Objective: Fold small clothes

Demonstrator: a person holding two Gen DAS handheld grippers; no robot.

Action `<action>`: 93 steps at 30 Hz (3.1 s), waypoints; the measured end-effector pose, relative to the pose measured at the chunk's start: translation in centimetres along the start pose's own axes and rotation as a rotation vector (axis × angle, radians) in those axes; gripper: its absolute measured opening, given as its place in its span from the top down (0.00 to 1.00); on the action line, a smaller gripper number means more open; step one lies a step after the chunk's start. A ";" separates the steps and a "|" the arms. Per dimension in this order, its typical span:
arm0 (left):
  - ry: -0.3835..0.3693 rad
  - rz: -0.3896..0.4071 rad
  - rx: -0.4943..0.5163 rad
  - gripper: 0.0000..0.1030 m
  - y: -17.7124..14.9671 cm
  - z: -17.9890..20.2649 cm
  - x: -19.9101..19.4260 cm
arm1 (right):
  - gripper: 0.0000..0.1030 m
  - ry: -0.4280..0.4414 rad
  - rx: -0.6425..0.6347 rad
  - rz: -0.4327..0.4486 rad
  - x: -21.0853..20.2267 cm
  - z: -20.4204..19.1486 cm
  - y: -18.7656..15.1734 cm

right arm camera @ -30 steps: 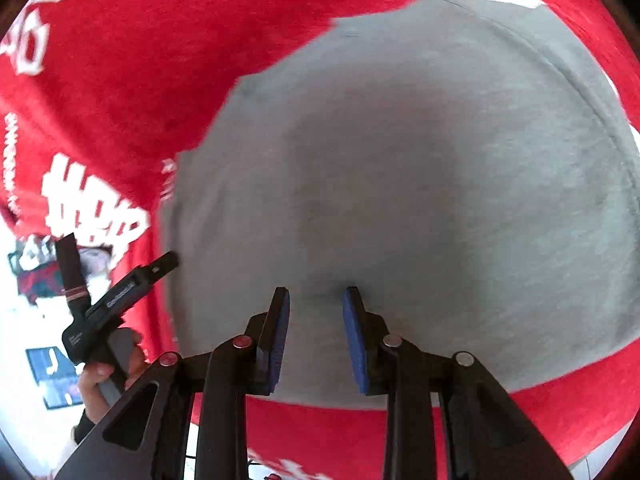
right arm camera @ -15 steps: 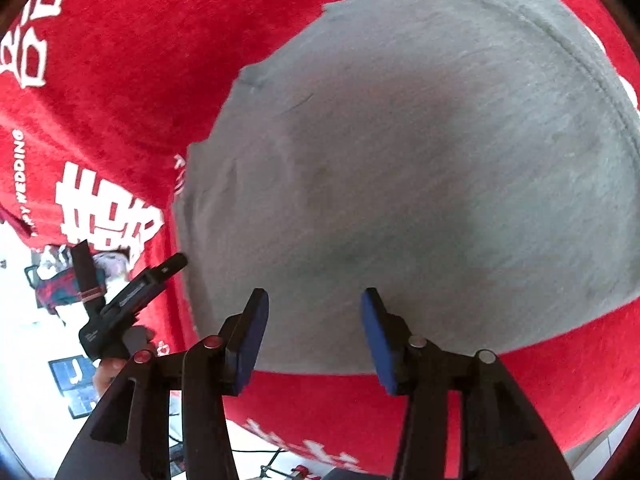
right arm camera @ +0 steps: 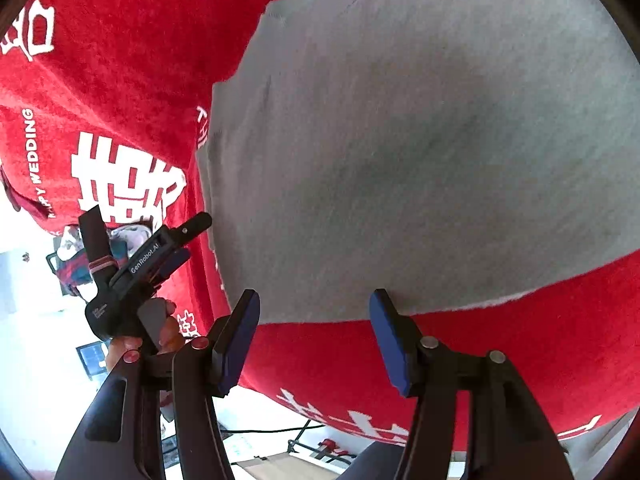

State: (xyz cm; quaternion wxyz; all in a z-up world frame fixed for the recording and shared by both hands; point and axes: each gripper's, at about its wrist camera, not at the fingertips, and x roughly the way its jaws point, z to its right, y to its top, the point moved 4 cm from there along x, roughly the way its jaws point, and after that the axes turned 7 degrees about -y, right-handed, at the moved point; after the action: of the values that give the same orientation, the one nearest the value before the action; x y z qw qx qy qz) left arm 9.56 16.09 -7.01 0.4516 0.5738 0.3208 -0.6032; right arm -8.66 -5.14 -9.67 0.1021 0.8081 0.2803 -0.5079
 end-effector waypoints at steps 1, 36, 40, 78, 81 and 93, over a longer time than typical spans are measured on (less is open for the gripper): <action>-0.004 -0.001 -0.002 0.01 -0.1 0.1 0.0 | 0.40 0.003 -0.002 -0.005 0.3 -0.2 -0.2; -0.676 -0.154 -0.185 0.01 0.4 6.6 1.9 | 0.92 0.440 0.132 0.061 1.0 -3.6 2.1; -0.713 -0.132 -0.138 0.01 1.3 9.4 1.3 | 0.89 0.353 0.090 0.000 2.0 -3.0 0.9; -0.469 0.104 0.351 0.74 2.2 31.5 -6.9 | 0.95 0.096 -0.003 0.215 -10.1 8.1 12.2; -0.445 0.064 0.433 0.74 0.9 37.1 -4.7 | 0.92 0.111 0.076 0.210 -10.8 12.1 12.8; -0.342 0.025 0.562 0.20 -3.1 43.1 0.1 | 0.91 0.267 0.239 0.186 -11.1 16.8 14.0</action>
State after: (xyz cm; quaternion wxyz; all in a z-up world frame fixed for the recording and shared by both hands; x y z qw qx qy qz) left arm -10.64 -21.73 -1.68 0.3303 0.5703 0.0544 -0.7501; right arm -17.32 -28.05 -9.42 0.0140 0.8971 0.1531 -0.4142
